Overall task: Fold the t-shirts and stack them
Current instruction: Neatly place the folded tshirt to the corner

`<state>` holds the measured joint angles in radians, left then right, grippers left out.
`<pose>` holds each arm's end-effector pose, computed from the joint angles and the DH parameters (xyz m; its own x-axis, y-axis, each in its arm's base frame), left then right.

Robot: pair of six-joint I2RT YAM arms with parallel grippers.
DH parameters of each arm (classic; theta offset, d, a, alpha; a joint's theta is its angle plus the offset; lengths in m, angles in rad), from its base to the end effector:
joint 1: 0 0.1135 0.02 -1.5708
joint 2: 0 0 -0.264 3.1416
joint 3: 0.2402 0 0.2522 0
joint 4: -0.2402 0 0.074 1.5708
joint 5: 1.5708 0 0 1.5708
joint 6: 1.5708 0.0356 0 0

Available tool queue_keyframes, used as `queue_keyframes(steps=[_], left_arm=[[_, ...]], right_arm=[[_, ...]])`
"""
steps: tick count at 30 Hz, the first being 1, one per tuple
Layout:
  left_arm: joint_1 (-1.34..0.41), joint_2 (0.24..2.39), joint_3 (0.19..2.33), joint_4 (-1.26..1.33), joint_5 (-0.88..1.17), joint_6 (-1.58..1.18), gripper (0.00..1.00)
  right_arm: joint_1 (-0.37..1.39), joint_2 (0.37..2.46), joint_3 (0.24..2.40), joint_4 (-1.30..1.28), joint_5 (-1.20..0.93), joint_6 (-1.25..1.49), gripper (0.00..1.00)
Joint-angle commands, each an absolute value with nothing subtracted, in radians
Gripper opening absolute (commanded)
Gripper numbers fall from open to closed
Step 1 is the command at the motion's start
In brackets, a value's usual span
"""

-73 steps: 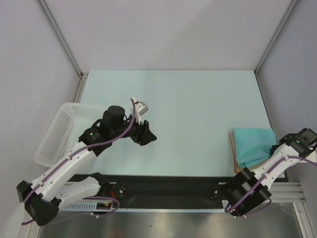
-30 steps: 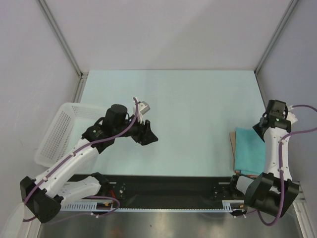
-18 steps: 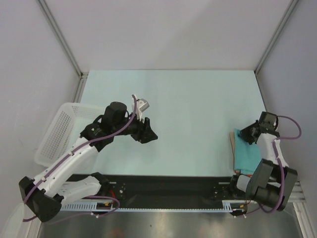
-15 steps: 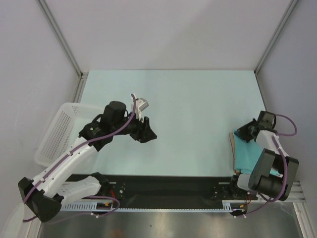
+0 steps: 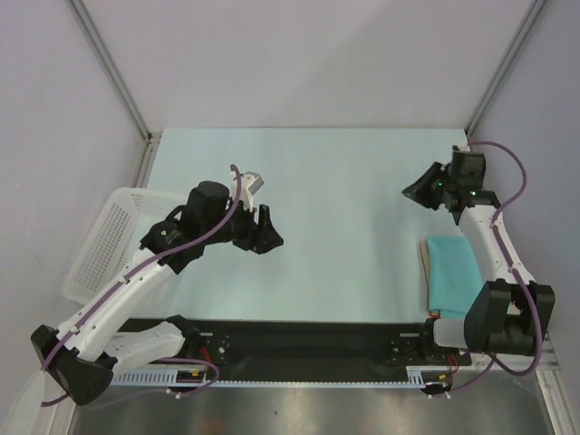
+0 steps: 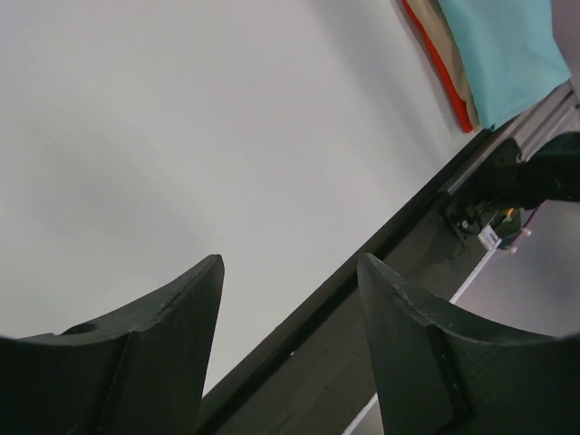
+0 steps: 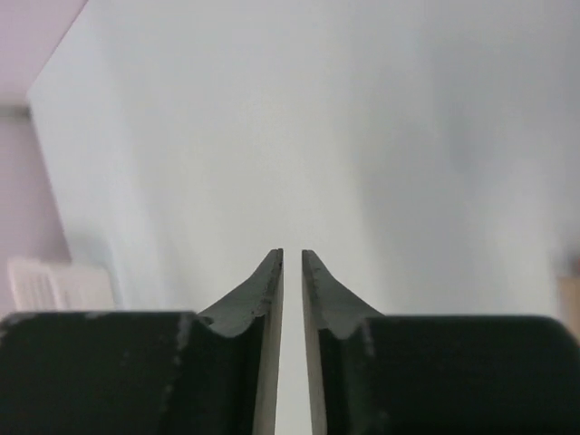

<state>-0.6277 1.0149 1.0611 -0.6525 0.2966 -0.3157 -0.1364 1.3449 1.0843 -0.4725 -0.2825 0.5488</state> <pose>0.1650 -0.1326 0.3474 -0.6731 0.1216 -0.7294 0.5755 0.7056 -0.4135 0.2920 -0.0301 0.2933 -0.6045 0.5887 -0.5367 0.2822 0.7883 0.5468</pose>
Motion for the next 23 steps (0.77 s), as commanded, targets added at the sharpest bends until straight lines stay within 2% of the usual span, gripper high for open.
queue_keyframes(steps=[1,2,5,7,8,10,11,18,22,23], left_arm=[[-0.62,1.011,1.037,-0.598,0.232,-0.455,0.67],[-0.62,1.0,1.019,-0.553,0.23,-0.478,0.69],[-0.62,0.933,0.927,-0.458,0.209,-0.577,0.73],[-0.62,0.872,0.849,-0.422,0.171,-0.642,0.77],[-0.62,0.85,0.819,-0.408,0.151,-0.666,0.84],[-0.62,0.761,0.715,-0.339,0.13,-0.724,0.91],[-0.62,0.723,0.637,-0.29,0.124,-0.751,0.99],[-0.62,0.349,0.295,-0.154,0.046,-1.009,1.0],[-0.62,0.14,0.109,-0.066,0.171,-1.138,1.0],[-0.618,0.086,0.068,-0.013,0.201,-1.178,1.0]], right_arm=[[-0.003,1.292,1.007,-0.427,-0.435,0.621,0.2],[0.036,1.273,0.977,-0.341,-0.481,0.647,0.23],[0.179,1.166,0.84,-0.25,-0.474,0.686,0.47],[0.256,1.063,0.777,-0.261,-0.431,0.681,0.92],[0.268,1.019,0.703,-0.291,-0.378,0.684,1.0],[0.275,0.871,0.626,-0.323,-0.336,0.71,1.0],[0.275,0.817,0.565,-0.359,-0.289,0.719,1.0],[0.284,0.411,0.404,-0.483,-0.204,0.862,1.0],[0.285,0.26,0.295,-0.511,-0.305,0.911,1.0],[0.285,0.221,0.278,-0.496,-0.395,0.914,1.0]])
